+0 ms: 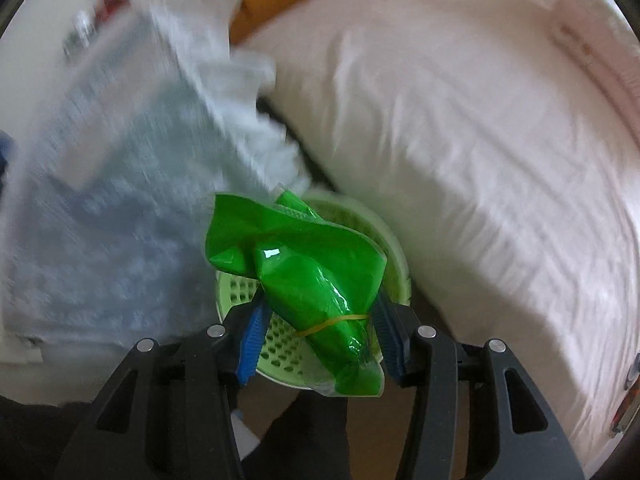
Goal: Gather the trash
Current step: 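Drop the bottle into the basket with the left tool while the right drops the green bag, then move both open tools back over the table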
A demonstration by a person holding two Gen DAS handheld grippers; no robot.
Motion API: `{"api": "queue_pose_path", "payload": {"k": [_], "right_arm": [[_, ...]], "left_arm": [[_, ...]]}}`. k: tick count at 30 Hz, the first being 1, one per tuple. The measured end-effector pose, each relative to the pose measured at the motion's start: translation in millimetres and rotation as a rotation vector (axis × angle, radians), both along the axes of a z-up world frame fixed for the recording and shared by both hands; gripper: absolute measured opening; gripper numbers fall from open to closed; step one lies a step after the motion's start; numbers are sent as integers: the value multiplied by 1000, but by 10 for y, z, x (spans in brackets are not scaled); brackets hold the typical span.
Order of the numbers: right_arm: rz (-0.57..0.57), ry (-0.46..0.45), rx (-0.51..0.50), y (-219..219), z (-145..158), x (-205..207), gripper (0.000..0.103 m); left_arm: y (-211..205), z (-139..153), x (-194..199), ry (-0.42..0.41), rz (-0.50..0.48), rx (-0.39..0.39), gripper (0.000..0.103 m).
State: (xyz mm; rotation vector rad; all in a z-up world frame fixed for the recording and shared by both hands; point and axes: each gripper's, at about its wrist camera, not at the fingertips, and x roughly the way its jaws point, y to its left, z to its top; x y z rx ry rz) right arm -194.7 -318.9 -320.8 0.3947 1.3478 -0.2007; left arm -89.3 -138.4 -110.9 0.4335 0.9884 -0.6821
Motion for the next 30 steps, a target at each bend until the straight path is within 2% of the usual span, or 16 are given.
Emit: {"api": "queue_pose_path", "payload": {"k": [1, 2, 3, 4, 5, 8, 10, 12, 16, 18, 19, 22, 25, 30], "right_arm": [[5, 27, 5, 56, -184, 46, 52], [5, 47, 11, 85, -304, 80, 61], [0, 76, 20, 121, -468, 121, 74], [-10, 99, 25, 149, -606, 151, 79], [-17, 117, 29, 168, -692, 167, 83], [-45, 162, 48, 200, -809, 213, 83], [-51, 127, 48, 216, -663, 230, 83], [-50, 79, 27, 228, -376, 235, 86], [-63, -49, -22, 230, 408, 274, 92], [-76, -119, -49, 223, 796, 277, 101], [-80, -164, -63, 242, 1026, 274, 101], [-75, -248, -85, 301, 1460, 308, 101], [-64, -291, -97, 354, 1687, 395, 101], [-61, -319, -95, 427, 1813, 493, 101]], "left_arm": [[49, 64, 11, -9, 14, 0, 96], [101, 115, 7, -16, 25, -1, 96], [140, 155, 18, -20, 32, -3, 96], [174, 202, 37, -23, 45, -8, 96], [213, 201, 41, -24, 51, -12, 96], [280, 257, 83, -27, 75, -18, 96], [313, 276, 101, -37, 86, -13, 96], [361, 304, 131, -46, 91, -14, 96], [459, 351, 222, -55, 113, -23, 96], [493, 361, 262, -51, 123, -33, 96], [504, 363, 278, -51, 127, -35, 96], [532, 361, 325, -48, 133, -39, 96], [556, 358, 357, -54, 134, -39, 96], [637, 329, 434, -48, 158, -41, 96]]}}
